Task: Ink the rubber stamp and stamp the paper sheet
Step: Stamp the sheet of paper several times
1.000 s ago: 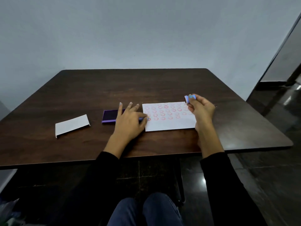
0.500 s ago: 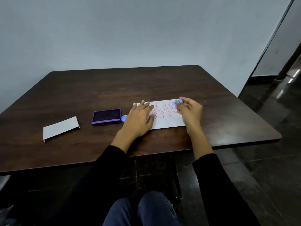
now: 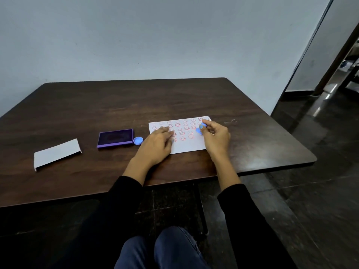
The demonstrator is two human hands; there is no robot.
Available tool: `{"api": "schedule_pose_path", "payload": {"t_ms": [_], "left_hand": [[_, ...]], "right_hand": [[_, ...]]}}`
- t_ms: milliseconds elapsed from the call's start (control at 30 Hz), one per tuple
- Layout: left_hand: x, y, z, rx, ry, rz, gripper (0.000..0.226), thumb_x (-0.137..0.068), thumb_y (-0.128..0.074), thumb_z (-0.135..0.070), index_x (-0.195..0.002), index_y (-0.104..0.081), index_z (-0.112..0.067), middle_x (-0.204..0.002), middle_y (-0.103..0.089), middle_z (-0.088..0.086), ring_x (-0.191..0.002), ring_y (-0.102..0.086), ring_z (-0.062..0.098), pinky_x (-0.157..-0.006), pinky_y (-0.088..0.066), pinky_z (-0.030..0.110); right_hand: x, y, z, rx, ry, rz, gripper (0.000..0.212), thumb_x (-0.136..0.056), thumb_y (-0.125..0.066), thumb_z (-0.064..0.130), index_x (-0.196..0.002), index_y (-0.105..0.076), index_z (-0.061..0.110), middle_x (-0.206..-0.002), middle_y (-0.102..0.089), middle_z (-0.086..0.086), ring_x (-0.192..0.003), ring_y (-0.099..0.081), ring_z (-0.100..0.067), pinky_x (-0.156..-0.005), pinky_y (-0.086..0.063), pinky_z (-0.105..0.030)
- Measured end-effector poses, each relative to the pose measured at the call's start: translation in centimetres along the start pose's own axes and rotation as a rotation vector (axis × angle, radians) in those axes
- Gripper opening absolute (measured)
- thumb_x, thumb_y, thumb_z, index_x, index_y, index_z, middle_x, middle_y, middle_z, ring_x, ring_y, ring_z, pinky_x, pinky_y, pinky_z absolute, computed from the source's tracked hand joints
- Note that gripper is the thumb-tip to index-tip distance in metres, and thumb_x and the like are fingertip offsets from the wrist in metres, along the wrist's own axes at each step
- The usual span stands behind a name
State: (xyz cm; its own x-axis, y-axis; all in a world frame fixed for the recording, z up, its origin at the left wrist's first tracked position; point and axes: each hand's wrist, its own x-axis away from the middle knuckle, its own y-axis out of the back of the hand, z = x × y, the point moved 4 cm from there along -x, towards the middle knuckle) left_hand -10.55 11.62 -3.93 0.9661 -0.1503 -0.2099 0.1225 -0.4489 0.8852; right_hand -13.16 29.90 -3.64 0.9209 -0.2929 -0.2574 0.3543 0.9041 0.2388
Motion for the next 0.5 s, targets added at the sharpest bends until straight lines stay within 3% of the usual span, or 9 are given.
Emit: {"api": "schedule_pose_path", "payload": {"t_ms": [233,367,500], "left_hand": [[0.0,0.0,-0.1,0.002,0.016,0.010,0.041,-0.096,-0.043,-0.023,-0.135,-0.047,-0.012,-0.150,-0.037,0.008,-0.141,-0.029,0.022,-0.114,-0.023,0.032],[0.0,0.0,-0.1,0.007,0.020,0.017,0.041,-0.096,-0.043,-0.023,-0.135,-0.047,-0.012,-0.150,-0.037,0.008,-0.141,-0.029,0.022,-0.114,-0.024,0.032],[0.0,0.1,-0.1,0.007,0.024,0.024,0.041,-0.096,-0.044,-0.023,-0.135,-0.047,-0.011,-0.151,-0.037,0.008,-0.142,-0.028,0.022,-0.115,-0.024,0.034]], "right_hand": [[0.5,0.1,0.7,0.056,0.033,0.024,0.026,-0.085,-0.065,0.009,-0.110,-0.067,0.006,-0.103,-0.073,-0.012,-0.093,-0.066,-0.016,-0.097,-0.050,-0.032],[0.7,0.2,1.0,0.092,0.082,0.035,0.024,-0.084,-0.063,0.006,-0.108,-0.068,0.003,-0.102,-0.073,-0.014,-0.083,-0.062,-0.009,-0.085,-0.045,-0.013],[0.8,-0.1,1.1,0.141,0.092,0.065,0.024,-0.085,-0.061,0.006,-0.107,-0.068,0.003,-0.103,-0.072,-0.015,-0.091,-0.067,-0.019,-0.085,-0.044,-0.014]]}}
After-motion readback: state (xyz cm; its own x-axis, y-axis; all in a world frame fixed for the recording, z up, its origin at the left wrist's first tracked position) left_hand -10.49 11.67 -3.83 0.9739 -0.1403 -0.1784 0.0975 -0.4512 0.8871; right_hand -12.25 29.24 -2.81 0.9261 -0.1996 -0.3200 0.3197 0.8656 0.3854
